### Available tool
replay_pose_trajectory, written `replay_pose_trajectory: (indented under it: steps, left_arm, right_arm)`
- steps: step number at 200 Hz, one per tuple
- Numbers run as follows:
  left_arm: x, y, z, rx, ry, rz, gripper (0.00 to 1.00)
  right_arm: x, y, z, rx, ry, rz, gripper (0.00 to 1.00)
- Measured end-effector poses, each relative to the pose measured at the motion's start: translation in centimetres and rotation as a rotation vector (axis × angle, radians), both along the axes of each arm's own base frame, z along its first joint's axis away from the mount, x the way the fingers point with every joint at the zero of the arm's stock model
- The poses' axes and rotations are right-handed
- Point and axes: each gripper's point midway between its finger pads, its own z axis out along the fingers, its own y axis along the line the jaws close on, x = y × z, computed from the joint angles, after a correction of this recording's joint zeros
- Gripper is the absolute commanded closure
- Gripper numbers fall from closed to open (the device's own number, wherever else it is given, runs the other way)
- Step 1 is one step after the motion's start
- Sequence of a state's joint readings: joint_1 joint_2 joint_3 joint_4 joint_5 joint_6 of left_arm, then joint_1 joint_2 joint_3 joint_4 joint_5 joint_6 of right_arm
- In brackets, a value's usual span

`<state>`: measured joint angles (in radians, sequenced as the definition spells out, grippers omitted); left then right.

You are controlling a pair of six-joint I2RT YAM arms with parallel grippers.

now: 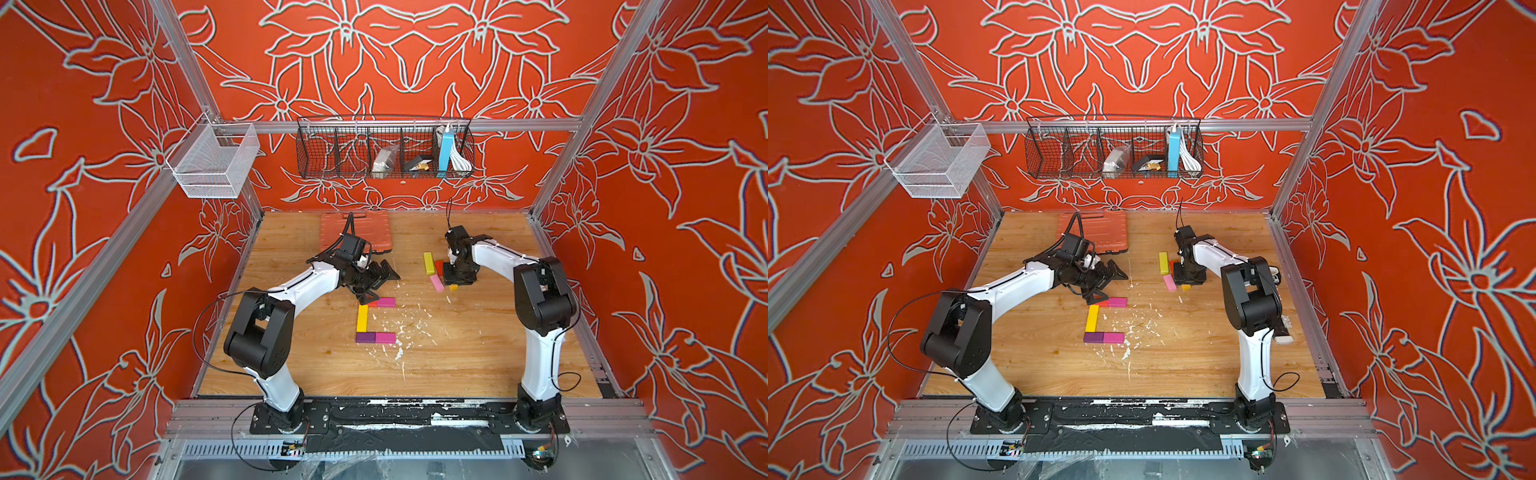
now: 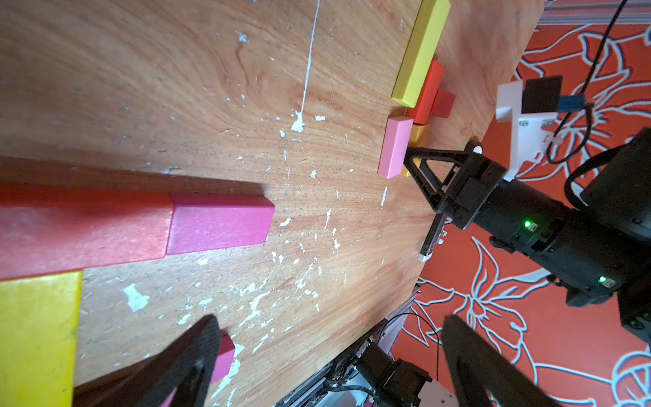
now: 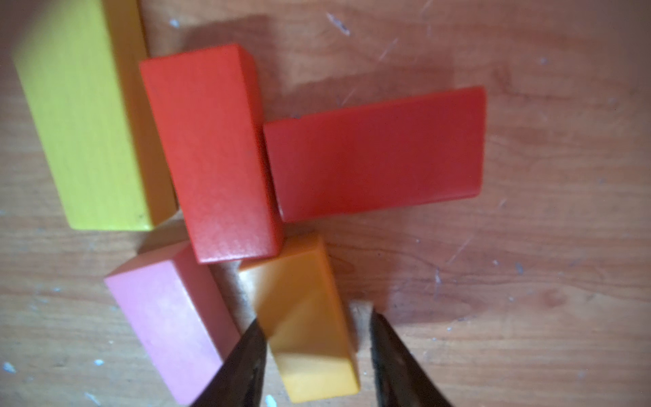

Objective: Assemble the letter c with building blocks
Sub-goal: Move the building block to the center of the board.

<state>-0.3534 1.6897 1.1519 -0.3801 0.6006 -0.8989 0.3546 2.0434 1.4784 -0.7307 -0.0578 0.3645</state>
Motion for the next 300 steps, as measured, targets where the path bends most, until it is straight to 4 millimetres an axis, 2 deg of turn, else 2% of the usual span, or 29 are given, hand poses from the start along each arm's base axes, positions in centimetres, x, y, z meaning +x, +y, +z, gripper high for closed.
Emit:
replay_pose_trajectory:
  steps: [25,46,67,95,117,148,171,197,211,237,267,300]
  left_arm:
    - [0.1,-0.1,0.1,-0.007,0.000,0.002,0.02]
    - [0.0,-0.1,0.0,-0.010,0.002,0.003,0.01]
    - [-0.1,-0.1,-0.3,-0.012,0.006,0.003,0.02]
    - [-0.6,-0.1,-0.8,-0.017,0.021,0.004,0.01]
    - [-1.0,-0.1,-1.2,-0.026,0.035,0.002,0.02]
    - [-1.0,-0.3,-1.1,-0.039,0.035,-0.003,0.02]
    - [-0.9,-0.5,-0.9,-0.052,0.029,-0.006,0.01]
    - [-0.8,-0.6,-0.7,-0.060,0.023,-0.006,0.02]
    - [-0.7,-0.6,-0.7,-0.063,0.021,-0.004,0.02]
    - [-0.6,-0.7,-0.5,-0.070,0.016,-0.006,0.02]
    - [-0.6,-0.8,-0.5,-0.075,0.015,-0.008,0.02]
    - [-0.6,-0.8,-0.5,-0.075,0.014,-0.008,0.02]
  right_arm:
    - [-0.2,0.4,0.0,0.000,0.001,0.017,0.74]
    - [-1.0,0.3,0.0,0.008,-0.003,0.008,0.78]
    - [-3.4,-0.1,0.0,0.022,0.019,-0.008,0.79]
    - [-7.6,-0.6,0.6,0.061,0.041,-0.056,0.79]
    - [-10.7,-0.1,1.2,0.096,0.045,-0.090,0.78]
    - [-13.3,0.9,1.0,0.119,0.062,-0.144,0.76]
    - [-13.7,1.0,0.5,0.120,0.083,-0.189,0.70]
    - [-13.6,1.1,0.3,0.128,0.084,-0.221,0.43]
    - [-13.7,1.5,0.3,0.140,0.090,-0.230,0.37]
    - [-14.4,2.7,0.4,0.155,0.101,-0.213,0.35]
    - [-15.1,5.0,0.6,0.203,0.107,-0.181,0.35]
    - [-14.7,7.7,1.0,0.265,0.107,-0.142,0.35]
